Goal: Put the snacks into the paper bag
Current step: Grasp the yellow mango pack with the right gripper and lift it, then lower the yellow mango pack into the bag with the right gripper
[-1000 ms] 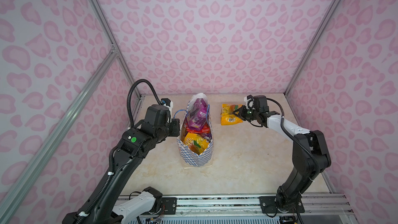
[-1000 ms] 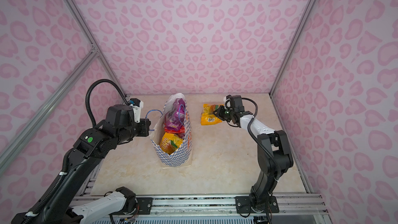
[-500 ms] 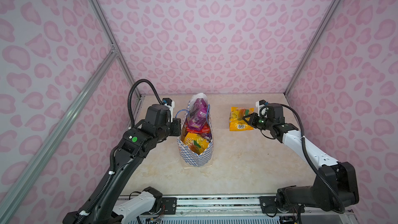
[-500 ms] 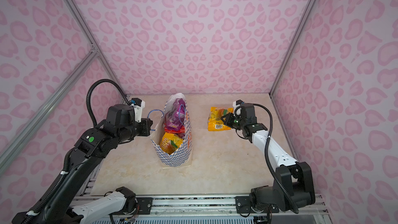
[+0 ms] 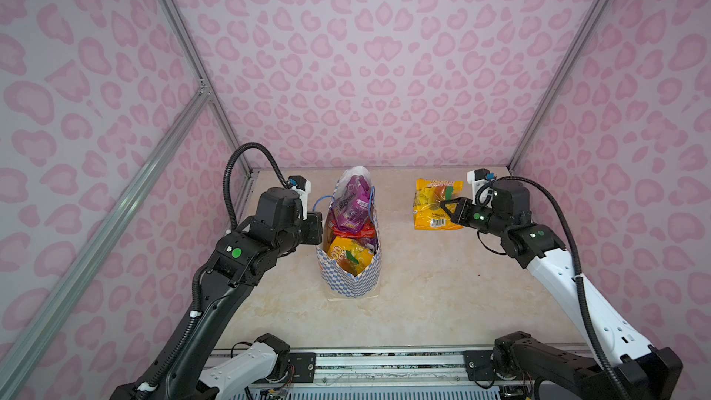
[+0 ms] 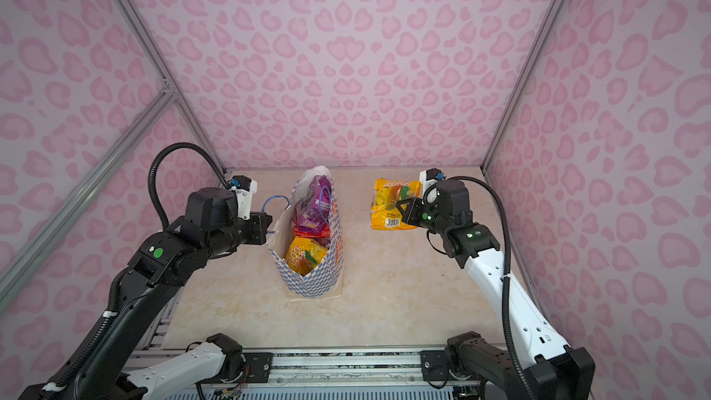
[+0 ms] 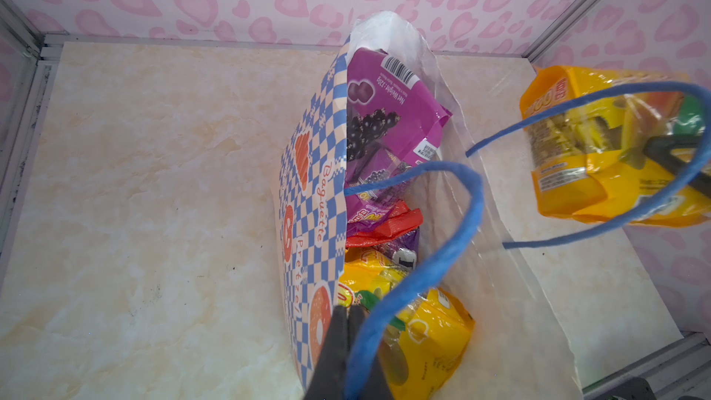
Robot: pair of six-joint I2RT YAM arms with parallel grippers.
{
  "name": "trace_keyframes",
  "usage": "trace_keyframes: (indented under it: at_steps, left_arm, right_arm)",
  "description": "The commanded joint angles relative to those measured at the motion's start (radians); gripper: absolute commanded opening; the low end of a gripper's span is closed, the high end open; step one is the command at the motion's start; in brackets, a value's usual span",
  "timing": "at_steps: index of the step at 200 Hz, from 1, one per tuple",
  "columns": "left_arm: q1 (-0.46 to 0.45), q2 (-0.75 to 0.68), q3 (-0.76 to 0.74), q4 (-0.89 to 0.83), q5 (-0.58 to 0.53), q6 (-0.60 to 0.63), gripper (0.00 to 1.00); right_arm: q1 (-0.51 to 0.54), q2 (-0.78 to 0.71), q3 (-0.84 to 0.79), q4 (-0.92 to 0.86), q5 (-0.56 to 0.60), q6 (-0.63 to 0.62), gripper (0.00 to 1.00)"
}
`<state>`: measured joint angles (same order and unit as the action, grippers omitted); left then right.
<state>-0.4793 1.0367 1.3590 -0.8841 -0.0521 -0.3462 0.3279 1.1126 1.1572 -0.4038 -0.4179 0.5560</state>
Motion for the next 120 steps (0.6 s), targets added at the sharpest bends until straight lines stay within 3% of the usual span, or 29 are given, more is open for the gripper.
trace_keyframes:
  at_steps: [1, 56, 120]
  left_arm:
    - [0.001, -0.009, -0.003, 0.012, 0.001, 0.010, 0.03]
    - [0.001, -0.028, -0.001, -0.008, -0.043, 0.021, 0.03]
    - [0.001, -0.049, 0.016, -0.030, -0.059, 0.025, 0.03]
  right_arm:
    - [0.070, -0.013, 0.101, -0.010, 0.082, -0.051, 0.00]
    - [0.325, 0.086, 0.390, -0.066, 0.225, -0.116, 0.00]
    - [0.572, 0.339, 0.709, -0.092, 0.274, -0.204, 0.00]
